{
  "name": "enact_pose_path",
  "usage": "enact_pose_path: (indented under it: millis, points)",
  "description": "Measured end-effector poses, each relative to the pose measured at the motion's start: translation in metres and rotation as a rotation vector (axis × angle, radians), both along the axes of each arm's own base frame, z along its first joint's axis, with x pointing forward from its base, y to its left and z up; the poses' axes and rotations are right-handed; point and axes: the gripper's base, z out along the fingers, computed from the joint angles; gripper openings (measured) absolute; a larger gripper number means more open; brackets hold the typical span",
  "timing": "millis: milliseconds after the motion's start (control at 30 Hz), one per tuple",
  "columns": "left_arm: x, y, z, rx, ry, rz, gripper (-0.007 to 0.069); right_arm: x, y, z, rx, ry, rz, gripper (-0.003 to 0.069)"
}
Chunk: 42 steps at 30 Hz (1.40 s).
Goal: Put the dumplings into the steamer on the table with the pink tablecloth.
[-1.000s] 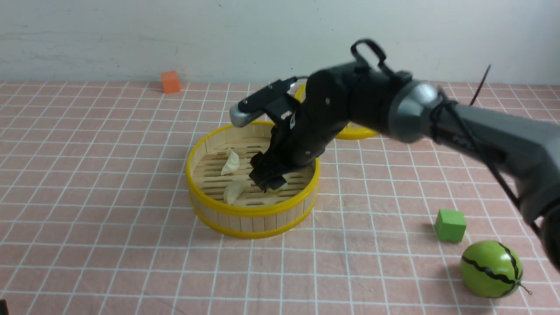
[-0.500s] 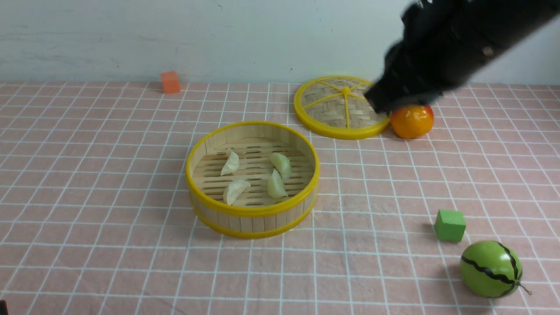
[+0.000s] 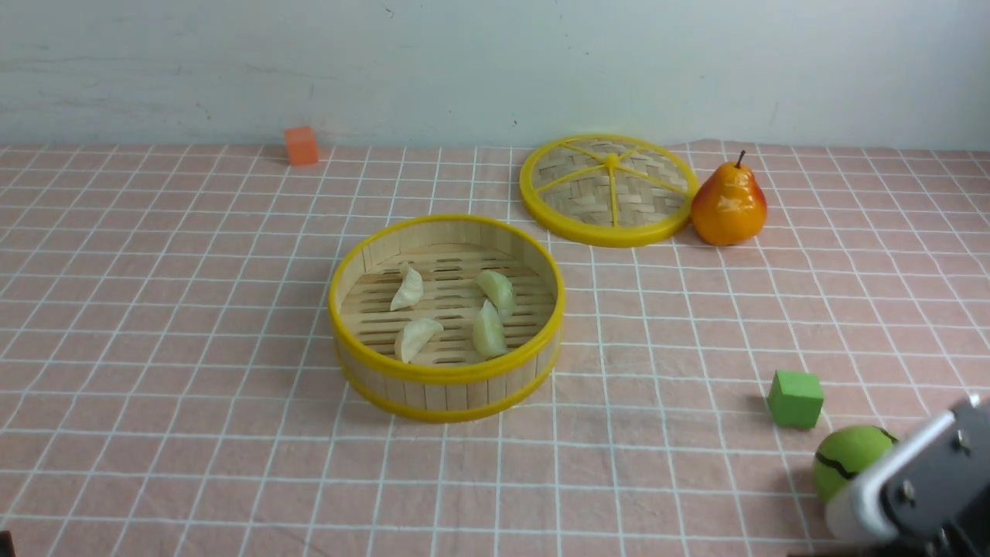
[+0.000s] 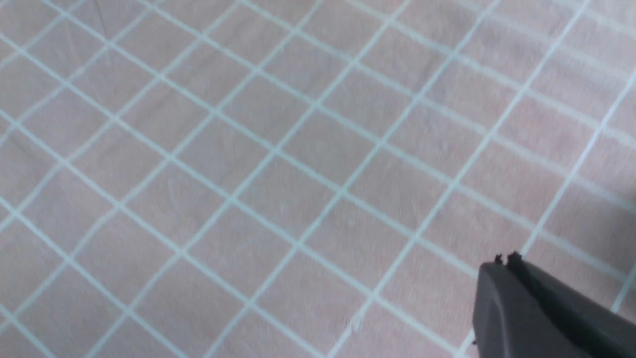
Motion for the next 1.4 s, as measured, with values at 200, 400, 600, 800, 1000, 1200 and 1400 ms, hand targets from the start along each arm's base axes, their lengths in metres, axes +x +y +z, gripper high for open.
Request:
enact_pose_path:
  millis: [200,400,600,800,1000,1200,1400]
  points:
    - [0.0,0.0,0.0,0.0,0.0,0.0,0.0032,-0.022,-0.017,-0.036,0.007,-0.014,-0.036,-0.0018]
    - [0.0,0.0,0.0,0.001,0.003,0.001,0.0038,-0.034,-0.034,-0.034,0.15,-0.28,-0.107,-0.0015]
    - [0.0,0.0,-0.001,0.004,0.008,0.002,0.0038,-0.055,-0.064,-0.011,0.274,-0.614,-0.293,-0.0011]
    - [0.0,0.0,-0.001,0.005,0.008,0.003,0.0039,-0.07,-0.077,-0.021,0.139,-0.614,-0.396,-0.001]
    - [0.0,0.0,-0.001,0.005,0.009,0.003,0.0044,-0.074,-0.078,-0.035,0.071,-0.473,-0.425,-0.001]
    - [0.0,0.0,-0.002,0.004,0.01,0.003,0.0049,-0.074,-0.078,-0.035,0.065,-0.459,-0.423,-0.001]
    - [0.0,0.0,-0.002,0.004,0.01,0.003,0.005,-0.074,-0.078,-0.035,0.064,-0.459,-0.422,-0.0005]
